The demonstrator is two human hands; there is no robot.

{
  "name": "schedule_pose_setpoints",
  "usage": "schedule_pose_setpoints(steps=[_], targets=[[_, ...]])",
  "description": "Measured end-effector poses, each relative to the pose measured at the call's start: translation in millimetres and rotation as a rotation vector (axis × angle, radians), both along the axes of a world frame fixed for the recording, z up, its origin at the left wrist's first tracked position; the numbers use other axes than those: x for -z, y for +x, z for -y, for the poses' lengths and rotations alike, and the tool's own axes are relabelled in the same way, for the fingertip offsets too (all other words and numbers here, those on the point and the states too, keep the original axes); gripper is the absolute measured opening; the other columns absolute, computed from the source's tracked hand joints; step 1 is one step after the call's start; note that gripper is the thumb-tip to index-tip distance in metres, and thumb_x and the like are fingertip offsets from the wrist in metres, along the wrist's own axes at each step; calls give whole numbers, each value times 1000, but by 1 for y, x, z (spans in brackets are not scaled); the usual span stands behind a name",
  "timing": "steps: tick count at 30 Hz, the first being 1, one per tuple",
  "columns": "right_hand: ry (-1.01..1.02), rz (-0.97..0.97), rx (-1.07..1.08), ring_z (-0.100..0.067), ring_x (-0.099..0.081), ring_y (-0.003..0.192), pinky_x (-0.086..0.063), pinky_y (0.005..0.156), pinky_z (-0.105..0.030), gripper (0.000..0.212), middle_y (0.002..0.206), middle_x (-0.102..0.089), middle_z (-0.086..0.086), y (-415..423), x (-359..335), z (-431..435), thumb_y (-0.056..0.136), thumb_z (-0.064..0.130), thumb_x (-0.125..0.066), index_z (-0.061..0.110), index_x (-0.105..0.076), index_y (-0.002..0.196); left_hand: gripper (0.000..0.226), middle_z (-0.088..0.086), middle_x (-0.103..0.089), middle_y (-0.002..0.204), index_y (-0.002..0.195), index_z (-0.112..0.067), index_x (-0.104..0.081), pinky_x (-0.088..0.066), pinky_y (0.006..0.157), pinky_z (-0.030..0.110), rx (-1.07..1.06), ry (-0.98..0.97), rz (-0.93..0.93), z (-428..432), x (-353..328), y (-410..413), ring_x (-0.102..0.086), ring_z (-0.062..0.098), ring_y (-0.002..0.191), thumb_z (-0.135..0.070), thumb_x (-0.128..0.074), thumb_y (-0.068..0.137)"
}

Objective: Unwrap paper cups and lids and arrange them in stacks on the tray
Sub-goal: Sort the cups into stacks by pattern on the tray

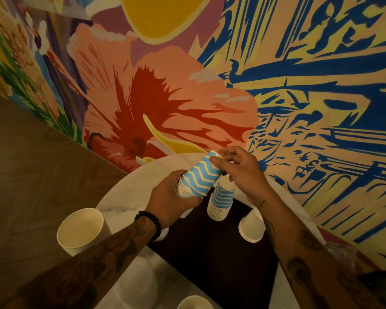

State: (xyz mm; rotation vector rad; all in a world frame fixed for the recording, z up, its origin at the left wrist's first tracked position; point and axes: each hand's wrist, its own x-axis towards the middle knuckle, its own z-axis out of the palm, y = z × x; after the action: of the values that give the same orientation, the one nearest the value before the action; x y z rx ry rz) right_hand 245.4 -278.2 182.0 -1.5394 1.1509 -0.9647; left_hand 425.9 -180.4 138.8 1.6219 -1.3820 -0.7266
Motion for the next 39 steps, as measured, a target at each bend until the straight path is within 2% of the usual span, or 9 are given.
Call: schedule_pose_setpoints(steps=[4,7,10,13,20,27,31,36,39], targets=[[-39,70,80,-7,-63,73,-46,54,-15,30,105,-72,-6,-4,-8,7,86,30,-78,16,-66,110,69,-9,-66,110,125,-25,-57,-52,90,32,-43,21,-2,1,2,2,-63,13,98,-35,-90,66],[-106,79,211,-14,-65,81,-48,56,-16,33,107,-71,-2,-12,-11,14,86,36,-78,20,-65,112,75,-7,-62,112,130,-22,-53,-49,86,29,-93,62,-25,1,7,7,-61,15,100,-35,-91,66],[-167,62,319,-15,-68,93,-57,72,-30,33,107,-69,6,-21,-6,20,83,41,-79,27,-64,109,72,-3,-63,114,130,-18,-53,-46,79,24,-147,108,-19,3,13,13,-60,15,96,-34,-88,70],[-222,-67,363,-13,-65,97,-56,80,-30,39,107,-65,10,-27,4,22,81,40,-81,25,-62,111,64,-4,-65,107,124,-18,-58,-43,70,18,-179,120,-22,3,15,15,-61,13,89,-35,-88,70],[-262,-462,219,-19,-59,101,-52,86,-39,50,114,-61,2,-26,45,18,82,39,-81,19,-55,120,58,-6,-67,103,118,-21,-62,-47,73,24,-199,124,-75,4,15,17,-63,10,86,-37,-89,69],[-178,-670,118,-27,-58,106,-49,88,-40,49,121,-60,-3,-26,77,17,85,46,-76,19,-52,118,56,-8,-69,103,116,-22,-63,-48,73,23,-200,117,-88,3,14,19,-63,1,86,-39,-88,69],[-162,-719,93,-26,-57,110,-47,88,-37,43,121,-60,-3,-30,80,18,85,43,-76,18,-58,115,57,-7,-69,104,116,-23,-62,-52,77,27,-194,118,-84,2,14,20,-65,6,88,-40,-88,68],[-177,-541,183,-17,-59,105,-50,90,-38,31,112,-63,4,-27,60,19,88,50,-70,22,-64,102,61,-7,-70,104,118,-22,-62,-55,78,31,-184,114,-66,1,14,20,-66,9,88,-42,-88,67],[-39,-232,175,-16,-67,89,-53,71,-34,32,104,-68,10,-15,31,10,90,56,-64,25,-65,97,61,-10,-69,103,117,-23,-62,-55,78,28,-165,107,-60,1,12,16,-65,5,88,-42,-89,66]])
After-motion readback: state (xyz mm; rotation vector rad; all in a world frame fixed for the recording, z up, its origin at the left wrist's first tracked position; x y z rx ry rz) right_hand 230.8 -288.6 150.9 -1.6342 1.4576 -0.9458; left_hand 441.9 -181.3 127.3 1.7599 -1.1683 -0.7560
